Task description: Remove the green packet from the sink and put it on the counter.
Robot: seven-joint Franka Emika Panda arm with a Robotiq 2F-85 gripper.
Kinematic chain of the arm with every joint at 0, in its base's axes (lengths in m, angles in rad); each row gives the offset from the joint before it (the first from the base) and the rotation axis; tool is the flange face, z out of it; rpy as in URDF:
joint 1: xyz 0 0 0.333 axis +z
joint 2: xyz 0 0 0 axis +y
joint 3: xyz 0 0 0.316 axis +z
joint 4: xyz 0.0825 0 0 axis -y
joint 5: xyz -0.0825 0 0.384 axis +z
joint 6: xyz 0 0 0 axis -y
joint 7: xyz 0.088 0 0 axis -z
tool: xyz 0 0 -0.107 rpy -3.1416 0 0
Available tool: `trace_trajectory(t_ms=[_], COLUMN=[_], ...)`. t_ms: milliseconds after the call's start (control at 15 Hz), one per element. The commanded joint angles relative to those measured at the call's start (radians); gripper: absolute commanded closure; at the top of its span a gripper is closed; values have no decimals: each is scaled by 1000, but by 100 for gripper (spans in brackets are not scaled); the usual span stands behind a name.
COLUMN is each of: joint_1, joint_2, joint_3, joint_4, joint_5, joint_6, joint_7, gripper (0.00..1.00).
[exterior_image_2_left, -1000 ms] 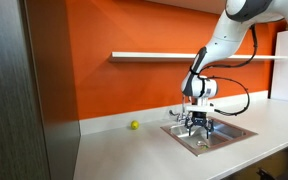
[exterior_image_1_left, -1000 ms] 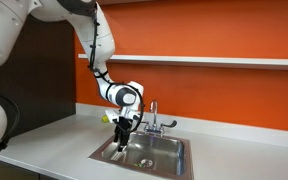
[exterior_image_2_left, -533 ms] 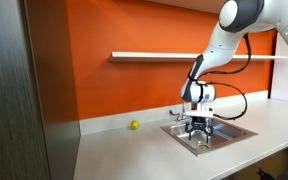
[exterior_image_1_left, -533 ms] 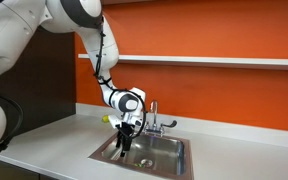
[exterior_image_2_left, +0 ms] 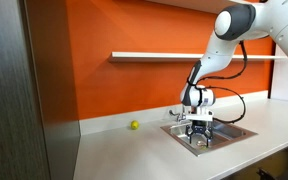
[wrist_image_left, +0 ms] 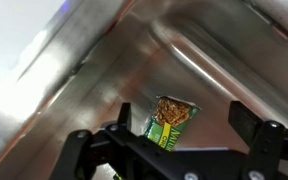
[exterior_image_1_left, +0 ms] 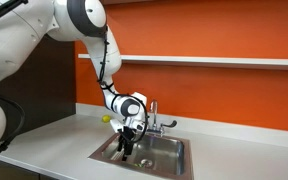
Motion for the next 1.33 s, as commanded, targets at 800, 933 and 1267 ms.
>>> trace_trajectory(t_ms=[800,933,1267], joint_1=[-12,-12,-12], joint_2=[42,42,42], joint_3=[0,0,0], joint_4=[33,33,33], joint_5=[-4,-4,-4], joint_6=[-1,-1,-1], joint_7=[2,2,2], gripper=[0,0,0])
